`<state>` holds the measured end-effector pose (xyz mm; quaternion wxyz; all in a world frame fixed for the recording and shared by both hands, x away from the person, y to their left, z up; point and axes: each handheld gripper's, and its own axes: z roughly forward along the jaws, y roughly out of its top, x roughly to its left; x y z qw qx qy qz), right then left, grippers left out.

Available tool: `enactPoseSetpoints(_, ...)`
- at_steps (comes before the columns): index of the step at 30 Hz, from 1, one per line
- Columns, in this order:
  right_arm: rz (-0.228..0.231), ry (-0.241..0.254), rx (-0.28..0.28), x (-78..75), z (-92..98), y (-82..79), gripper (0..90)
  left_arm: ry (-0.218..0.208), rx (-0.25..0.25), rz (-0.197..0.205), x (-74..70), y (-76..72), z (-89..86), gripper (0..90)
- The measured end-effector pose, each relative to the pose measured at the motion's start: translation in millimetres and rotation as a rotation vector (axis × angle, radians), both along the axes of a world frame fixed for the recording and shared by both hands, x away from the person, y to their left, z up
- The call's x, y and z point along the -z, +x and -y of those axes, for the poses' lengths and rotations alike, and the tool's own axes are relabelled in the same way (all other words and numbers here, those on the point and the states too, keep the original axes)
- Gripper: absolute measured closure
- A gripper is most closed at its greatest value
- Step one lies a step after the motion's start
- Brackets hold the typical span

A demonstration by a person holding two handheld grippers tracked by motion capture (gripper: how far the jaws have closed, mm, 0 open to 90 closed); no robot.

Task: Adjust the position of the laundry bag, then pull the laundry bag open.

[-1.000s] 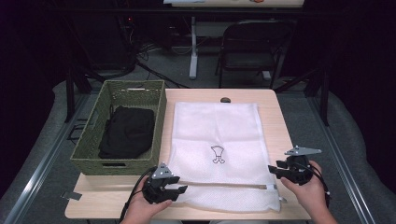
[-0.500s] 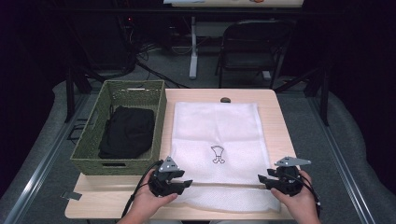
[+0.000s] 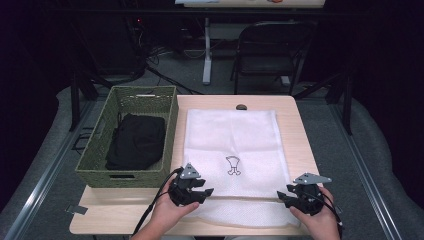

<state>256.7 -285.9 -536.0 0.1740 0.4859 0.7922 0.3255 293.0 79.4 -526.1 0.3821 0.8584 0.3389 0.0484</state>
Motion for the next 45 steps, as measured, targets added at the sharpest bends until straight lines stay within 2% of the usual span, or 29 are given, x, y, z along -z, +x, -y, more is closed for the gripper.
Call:
enactPoseSetpoints(7, -0.007, 0.035, 0.018, 0.9, 4.5, -0.5, 52.9, 0.009, 0.008, 0.0, 1.7, 4.9, 12.7, 56.9)
enactPoseSetpoints(10, -0.014, 0.041, 0.025, 2.2, 7.8, -0.6, 54.9, -0.004, 0.024, -0.001, -0.4, 5.0, 20.2, 56.7)
enactPoseSetpoints(13, -0.028, 0.054, 0.036, 4.1, 12.2, -0.7, 59.0, 0.004, 0.052, 0.005, -2.6, 5.3, 29.9, 57.6)
enactPoseSetpoints(15, -0.025, 0.052, 0.036, 4.2, 13.0, -0.5, 60.0, 0.025, 0.073, 0.013, -3.3, 6.2, 34.8, 58.1)
enactPoseSetpoints(20, -0.031, 0.045, 0.032, 5.1, 16.1, -0.4, 64.7, 0.0, 0.075, 0.006, -4.7, 7.8, 52.0, 57.7)
enactPoseSetpoints(23, -0.039, 0.038, 0.026, 6.7, 15.8, 0.4, 64.9, 0.012, 0.087, 0.016, -5.7, 10.1, 62.5, 56.9)
enactPoseSetpoints(26, -0.041, 0.033, 0.03, 7.5, 16.4, 0.8, 64.6, -0.008, 0.08, 0.008, -5.9, 11.3, 73.8, 56.5)
enactPoseSetpoints(27, -0.042, 0.029, 0.047, 8.6, 16.6, 1.0, 64.0, -0.008, 0.087, 0.007, -6.1, 12.2, 77.6, 56.2)
enactPoseSetpoints(31, -0.039, 0.028, 0.059, 10.2, 19.0, 2.0, 64.1, -0.002, 0.119, 0.004, -6.0, 14.1, 89.6, 55.3)
enactPoseSetpoints(36, -0.057, 0.037, 0.07, 12.0, 23.9, 4.4, 67.3, -0.004, 0.165, -0.007, -4.0, 15.7, 107.6, 55.6)
enactPoseSetpoints(40, -0.061, 0.052, 0.084, 13.9, 26.3, 6.3, 67.5, 0.02, 0.175, 0.013, -2.0, 14.7, 124.1, 55.8)
enactPoseSetpoints(45, -0.064, 0.06, 0.099, 16.2, 30.0, 8.9, 66.2, 0.019, 0.203, 0.003, 2.8, 14.0, 139.5, 56.4)
